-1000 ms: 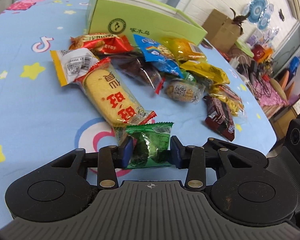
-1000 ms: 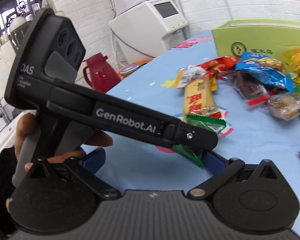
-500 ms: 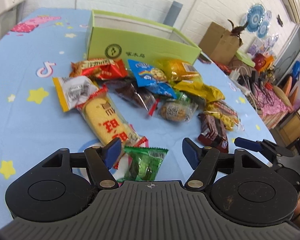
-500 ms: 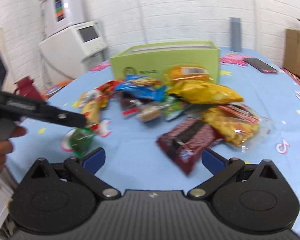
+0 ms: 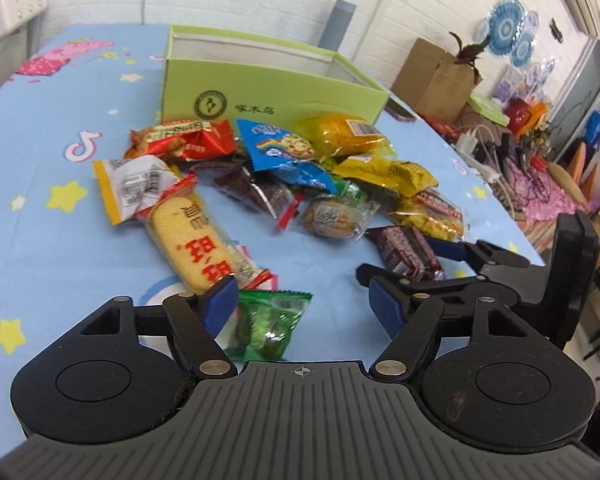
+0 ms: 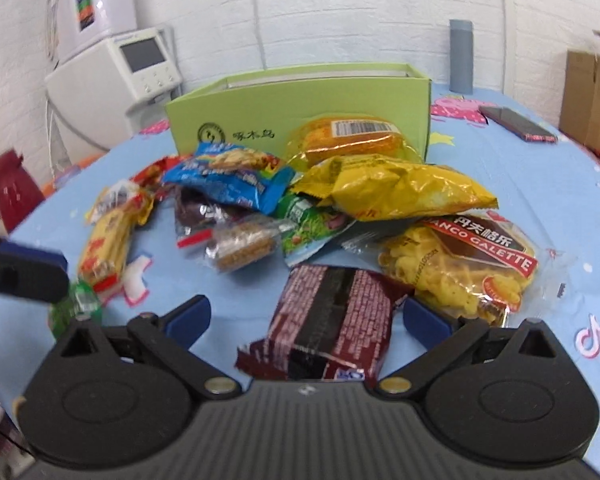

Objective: Organize snacks
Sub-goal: 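Grasp the green candy with the left tool while the right tool grasps the brown chocolate bar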

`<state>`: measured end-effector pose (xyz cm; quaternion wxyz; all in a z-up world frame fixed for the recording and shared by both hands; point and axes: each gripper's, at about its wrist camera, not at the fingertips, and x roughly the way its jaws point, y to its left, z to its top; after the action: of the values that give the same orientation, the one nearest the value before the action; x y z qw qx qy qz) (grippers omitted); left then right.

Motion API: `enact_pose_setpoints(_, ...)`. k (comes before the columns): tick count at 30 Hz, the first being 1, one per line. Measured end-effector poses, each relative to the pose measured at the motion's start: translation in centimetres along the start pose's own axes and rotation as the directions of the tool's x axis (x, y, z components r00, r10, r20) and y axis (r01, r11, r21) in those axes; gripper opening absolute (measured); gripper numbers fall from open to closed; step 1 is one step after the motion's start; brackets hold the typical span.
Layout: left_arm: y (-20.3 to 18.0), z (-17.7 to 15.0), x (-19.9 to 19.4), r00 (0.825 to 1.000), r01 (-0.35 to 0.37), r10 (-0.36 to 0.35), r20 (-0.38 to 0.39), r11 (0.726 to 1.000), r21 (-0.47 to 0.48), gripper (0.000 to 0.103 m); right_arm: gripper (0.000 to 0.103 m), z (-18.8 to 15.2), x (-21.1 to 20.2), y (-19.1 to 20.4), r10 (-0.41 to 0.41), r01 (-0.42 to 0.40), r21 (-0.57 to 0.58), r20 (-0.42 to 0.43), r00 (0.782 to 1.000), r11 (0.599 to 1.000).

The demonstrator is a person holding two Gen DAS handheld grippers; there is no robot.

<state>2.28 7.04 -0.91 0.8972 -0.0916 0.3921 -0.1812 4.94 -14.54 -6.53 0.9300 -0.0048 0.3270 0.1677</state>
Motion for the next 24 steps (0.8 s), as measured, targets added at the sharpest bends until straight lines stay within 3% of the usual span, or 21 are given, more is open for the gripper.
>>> enact_pose_setpoints(3,0.3,-0.9,-0.4,0.999,-0.048,0.048,0.0,0.999,0.01,0.067,0.103,-0.8,-0.3,0.6,-0.042,0.042,-0.056,0.002,0.999,0.998)
enact_pose_setpoints(8,0.8,-1.7,0.5,0.995,-0.095,0.096,-0.015,0.995,0.013,0.068,0.103,-1.0,-0.4,0.6,-0.056,0.056,-0.04,0.012,0.998,0.998)
enact_pose_setpoints(17,0.2,-2.1,2.1,0.997,-0.059,0.06,-0.047,0.998,0.024,0.061,0.103,0.0,0.0,0.9,-0.066,0.063,-0.048,-0.065,0.996,0.997)
enact_pose_setpoints(24,0.7,-2.1,2.6,0.997,-0.053,0.053,-0.056,0.999,0.002,0.054,0.103,0.2,0.1,0.5,-0.031,0.03,-0.026,-0.051,0.998,0.999)
